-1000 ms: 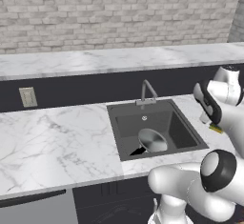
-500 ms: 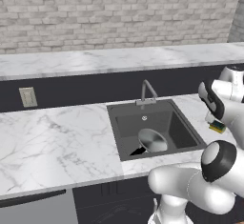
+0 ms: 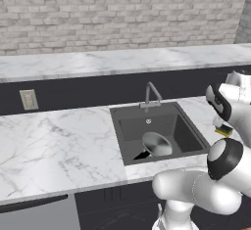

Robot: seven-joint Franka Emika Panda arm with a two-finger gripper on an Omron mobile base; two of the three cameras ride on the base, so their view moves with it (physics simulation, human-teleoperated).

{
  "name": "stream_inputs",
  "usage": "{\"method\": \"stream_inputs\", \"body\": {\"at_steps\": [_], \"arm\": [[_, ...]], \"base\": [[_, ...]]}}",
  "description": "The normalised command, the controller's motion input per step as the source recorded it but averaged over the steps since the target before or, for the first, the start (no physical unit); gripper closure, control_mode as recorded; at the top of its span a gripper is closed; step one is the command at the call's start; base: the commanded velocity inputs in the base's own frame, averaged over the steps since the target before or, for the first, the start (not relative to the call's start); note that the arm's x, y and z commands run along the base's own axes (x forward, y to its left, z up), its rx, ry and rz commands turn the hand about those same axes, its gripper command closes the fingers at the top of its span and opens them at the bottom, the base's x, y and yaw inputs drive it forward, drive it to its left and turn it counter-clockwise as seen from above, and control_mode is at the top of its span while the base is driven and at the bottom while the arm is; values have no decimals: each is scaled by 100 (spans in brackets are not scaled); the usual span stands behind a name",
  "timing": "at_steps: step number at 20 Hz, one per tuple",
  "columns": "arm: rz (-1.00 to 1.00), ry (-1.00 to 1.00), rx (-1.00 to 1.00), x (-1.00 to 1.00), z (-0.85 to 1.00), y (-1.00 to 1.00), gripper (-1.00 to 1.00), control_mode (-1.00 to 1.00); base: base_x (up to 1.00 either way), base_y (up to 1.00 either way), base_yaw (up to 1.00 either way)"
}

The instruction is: Pick the pan and sponge and place them into the sink. Then turn on the water.

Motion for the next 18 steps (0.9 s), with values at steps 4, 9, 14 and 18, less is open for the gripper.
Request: {"method": "stream_inputs", "body": {"at_steps": [4,9,14,18], "arm": [[0,0,0,3,-14,-13,-100,-100],[0,0,0,1,-9,-15,-100,-100],[0,1,0,1,-10,-16,-100,-100],[0,3,-1,6,-14,-13,-100,-100]], "base": [[0,0,0],[0,0,0],[0,0,0],[0,0,0]]}}
